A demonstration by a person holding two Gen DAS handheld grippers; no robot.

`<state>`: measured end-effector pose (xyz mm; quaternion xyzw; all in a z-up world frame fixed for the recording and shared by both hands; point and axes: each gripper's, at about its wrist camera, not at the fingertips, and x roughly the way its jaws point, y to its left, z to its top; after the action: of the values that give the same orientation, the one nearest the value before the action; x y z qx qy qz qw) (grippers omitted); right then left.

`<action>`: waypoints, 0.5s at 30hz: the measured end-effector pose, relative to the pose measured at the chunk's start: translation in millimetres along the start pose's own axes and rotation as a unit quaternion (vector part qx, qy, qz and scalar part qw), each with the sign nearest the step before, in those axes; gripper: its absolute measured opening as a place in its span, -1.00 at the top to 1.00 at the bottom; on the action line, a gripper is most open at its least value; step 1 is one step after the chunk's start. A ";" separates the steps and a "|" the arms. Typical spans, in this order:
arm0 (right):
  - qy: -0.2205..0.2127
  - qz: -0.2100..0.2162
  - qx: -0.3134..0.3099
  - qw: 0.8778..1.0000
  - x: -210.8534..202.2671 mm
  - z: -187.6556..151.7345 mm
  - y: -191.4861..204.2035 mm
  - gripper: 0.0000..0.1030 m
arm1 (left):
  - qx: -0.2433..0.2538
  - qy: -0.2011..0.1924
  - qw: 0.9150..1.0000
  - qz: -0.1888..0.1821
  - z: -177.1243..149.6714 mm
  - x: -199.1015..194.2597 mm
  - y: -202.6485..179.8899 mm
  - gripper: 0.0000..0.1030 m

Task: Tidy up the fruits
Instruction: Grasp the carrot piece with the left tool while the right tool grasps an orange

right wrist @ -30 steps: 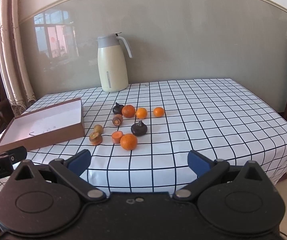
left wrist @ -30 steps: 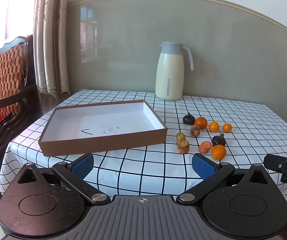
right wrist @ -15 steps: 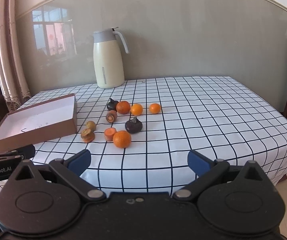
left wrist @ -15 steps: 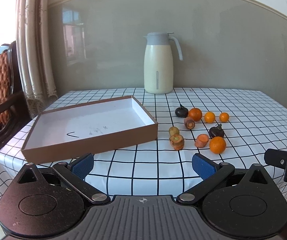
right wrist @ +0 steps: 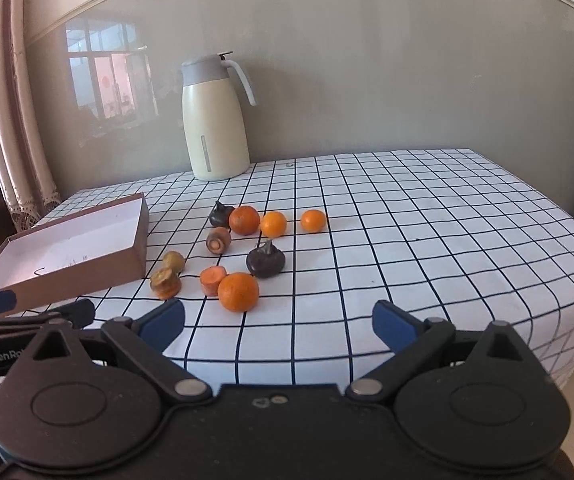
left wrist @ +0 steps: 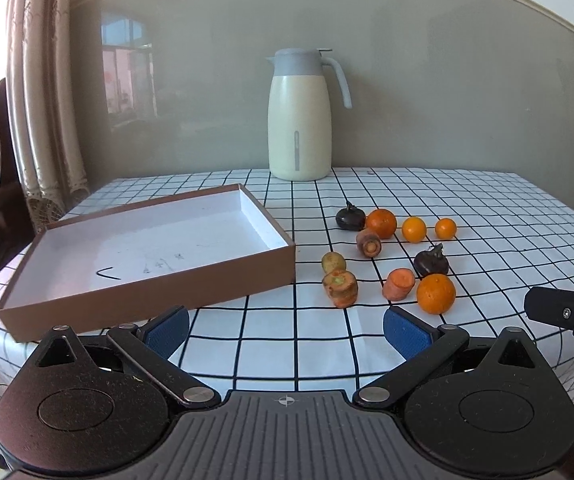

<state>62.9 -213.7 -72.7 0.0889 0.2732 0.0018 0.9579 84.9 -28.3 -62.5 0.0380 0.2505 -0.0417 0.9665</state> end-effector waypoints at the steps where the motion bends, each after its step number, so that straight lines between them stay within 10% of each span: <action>1: 0.002 0.002 0.000 1.000 3.2 0.7 -0.5 -0.73 | -0.001 0.000 1.000 -0.003 0.3 3.8 -1.0 -1.00; 5: 0.008 0.026 0.012 1.000 16.4 2.2 -4.1 -0.46 | 0.002 0.005 1.000 -0.015 0.9 18.0 -6.7 -0.98; 15: 0.024 0.052 0.008 0.998 55.9 8.1 -2.6 -0.21 | -0.012 0.027 0.999 -0.037 0.4 58.6 -17.8 -0.23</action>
<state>114.6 -214.8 -95.6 0.1106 0.2909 0.0513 0.9489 134.3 -49.6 -91.7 0.0181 0.2785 -0.0732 0.9575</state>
